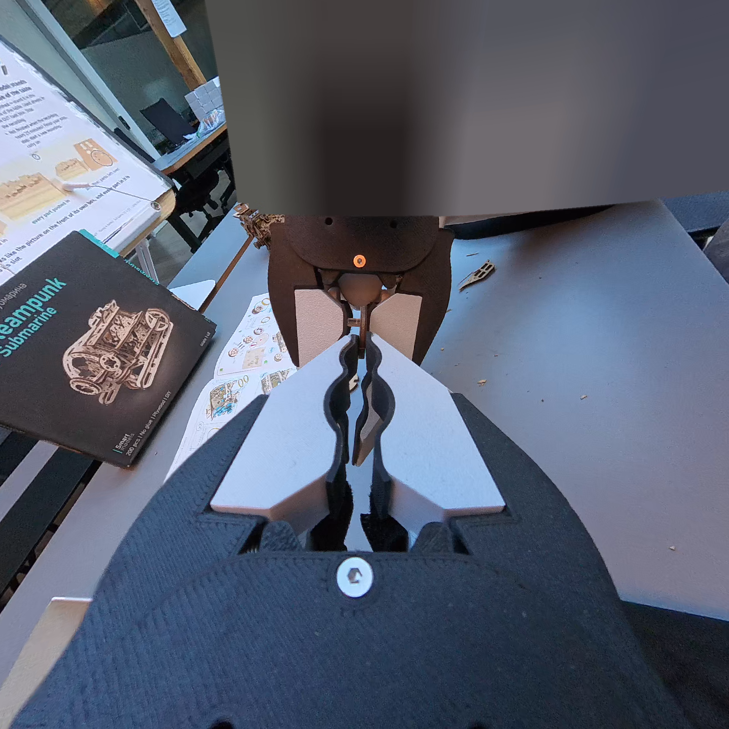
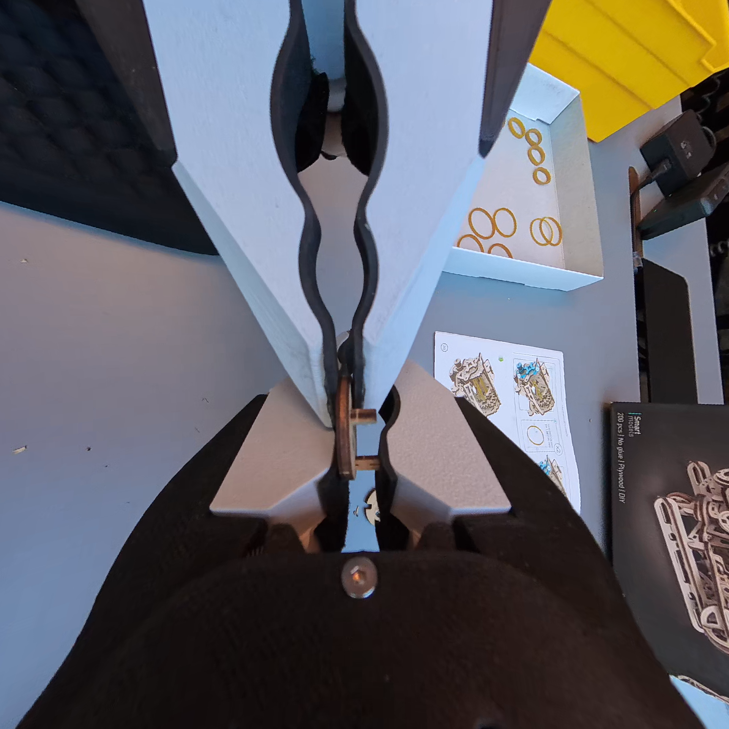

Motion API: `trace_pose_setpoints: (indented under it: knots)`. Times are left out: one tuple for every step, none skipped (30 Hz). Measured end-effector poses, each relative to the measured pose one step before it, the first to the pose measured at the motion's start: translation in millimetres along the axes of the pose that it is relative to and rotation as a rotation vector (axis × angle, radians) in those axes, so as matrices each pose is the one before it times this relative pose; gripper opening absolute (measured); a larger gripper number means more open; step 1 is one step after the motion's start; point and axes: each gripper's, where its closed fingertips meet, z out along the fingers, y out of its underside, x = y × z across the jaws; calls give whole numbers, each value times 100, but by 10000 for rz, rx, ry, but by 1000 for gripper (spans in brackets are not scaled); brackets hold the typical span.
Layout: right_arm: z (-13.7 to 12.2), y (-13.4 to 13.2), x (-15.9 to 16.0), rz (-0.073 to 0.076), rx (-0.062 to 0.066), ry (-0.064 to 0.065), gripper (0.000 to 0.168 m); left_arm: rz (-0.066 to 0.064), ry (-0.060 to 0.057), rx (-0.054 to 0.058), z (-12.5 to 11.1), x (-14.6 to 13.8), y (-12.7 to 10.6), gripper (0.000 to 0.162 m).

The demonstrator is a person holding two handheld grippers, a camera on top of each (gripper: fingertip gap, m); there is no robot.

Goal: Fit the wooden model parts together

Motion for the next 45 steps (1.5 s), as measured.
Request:
trace_pose_setpoints:
  knots:
    - [-3, -91, 77, 78, 44, 4, 4, -142, 17, 77, -15, -82, -17, 1]
    - [-41, -134, -53, 15, 50, -84, 5, -189, 84, 110, -32, -15, -57, 1]
    - [-64, -44, -103, -77, -21, -77, 6, -236, 130, 134, -28, 43, -83, 1]
    - [-86, 59, 90, -130, -102, 72, 8, -289, 107, 155, -10, -19, -124, 0]
    - [-119, -50, 85, -174, 5, 82, 13, -309, 107, 156, -29, -27, -141, 0]
    - [-127, -126, -363, -231, 79, -169, 16, -262, 183, 143, -24, 98, -101, 0]
    - [-128, -60, -250, -166, 50, -106, 14, -217, 235, 124, -6, 215, -101, 0]
    - [-64, 10, 1, 48, 1, -13, 13, -171, 92, 82, 59, 43, -47, 0]
    - [-5, -23, -262, 167, 24, -220, 11, -108, 65, 30, 69, 41, 42, 0]
    - [10, -3, -322, 190, 15, -281, 10, -87, 75, -39, 55, 55, 127, 0]
    - [9, 46, -73, 135, -8, -115, 9, -65, 17, -78, 38, -27, 166, 0]
    - [11, 54, 49, 65, -24, -2, 9, -35, -24, -104, 38, -76, 194, 0]
    - [27, 59, -61, 2, -53, -36, 5, 8, 12, -107, 44, 3, 195, 0]
    - [43, 53, -95, -46, -51, -19, 4, 18, 32, -21, 23, 39, 50, 0]
    - [24, 108, 15, -82, -70, 56, 7, -28, 30, -9, 8, 35, 23, 0]
    - [3, 87, 12, -110, -51, 62, 8, -78, 50, 9, -5, 10, 6, 0]
    - [-42, 12, 1, -79, 1, 30, 8, -103, 64, 44, -1, 28, -26, 0]
    - [-54, -87, -27, -51, 59, 1, 9, -92, 56, 73, -8, 19, -63, 0]
    - [-49, -60, -50, -53, 47, -29, 11, -75, 62, 91, -42, 27, -112, 0]
    - [-44, 33, 5, -6, -11, -6, 11, -97, 75, 122, -65, 54, -169, 0]
    - [-32, 72, 37, 52, -27, -8, 12, -141, 64, 155, -120, 16, -259, 1]
    - [-27, -58, -79, 77, 53, -85, 15, -154, 67, 140, -124, 12, -255, 0]
    - [-77, -246, -211, 164, 170, -190, 16, -169, 88, 57, -95, 36, -128, 0]
    - [-67, -293, -210, 276, 194, -237, 16, -232, 94, 73, -36, 34, -132, 0]
    - [-89, -270, -207, 290, 191, -251, 15, -320, 102, 84, -23, 14, -137, 0]
    - [-75, -234, -181, 289, 173, -231, 15, -409, 121, 83, -11, -12, -114, 0]
    - [-32, -183, -265, 313, 161, -300, 15, -468, 150, 69, -25, -16, -103, 0]
    - [-24, -170, -349, 348, 158, -368, 17, -494, 153, 61, -30, -37, -84, 0]
    - [-5, -213, -338, 353, 191, -377, 19, -512, 143, 71, -44, -51, -79, 0]
    - [-23, -229, -193, 352, 201, -281, 21, -472, 121, 92, -53, -93, -101, 1]
    - [-39, -247, -119, 330, 209, -241, 22, -420, 89, 118, -60, -116, -125, 1]
    - [-51, -266, -174, 294, 225, -279, 22, -364, 93, 126, -51, -76, -136, 0]
    - [-43, -228, -117, 242, 198, -221, 23, -298, 62, 109, -61, -82, -110, 0]
    - [-42, -141, -17, 174, 148, -133, 22, -250, 36, 90, -55, -83, -101, 0]
    - [-2, 3, 60, 104, 54, -48, 21, -178, 37, 102, -93, -50, -142, 0]
    - [39, 64, 39, 25, 8, -24, 21, -87, 44, 114, -113, -4, -174, 0]
    - [59, 71, 31, -4, -20, 10, 21, -41, -60, 56, -105, -130, -95, 0]
    - [74, 61, -82, 0, -33, -50, 20, 26, -99, -9, -89, -158, 3, 0]
    - [56, -33, -211, 27, 18, -130, 21, 72, -55, -21, -41, -74, 20, 0]
    - [46, -113, -168, 58, 54, -108, 21, 57, 3, -8, 7, 25, 15, 0]
    - [22, -92, -6, 85, 26, -13, 21, 41, 11, -26, 48, 40, 46, 0]
    - [-4, -28, 221, 101, -22, 121, 22, 80, 4, -38, 78, 48, 69, 0]
    - [4, 30, 233, 74, -47, 136, 23, 99, -31, -55, 91, 4, 97, 1]
    - [11, 91, 144, 47, -71, 88, 22, 129, -52, -44, 57, -9, 64, 1]
    - [20, 105, 247, 42, -81, 162, 21, 198, -66, -30, 13, -6, 19, 0]
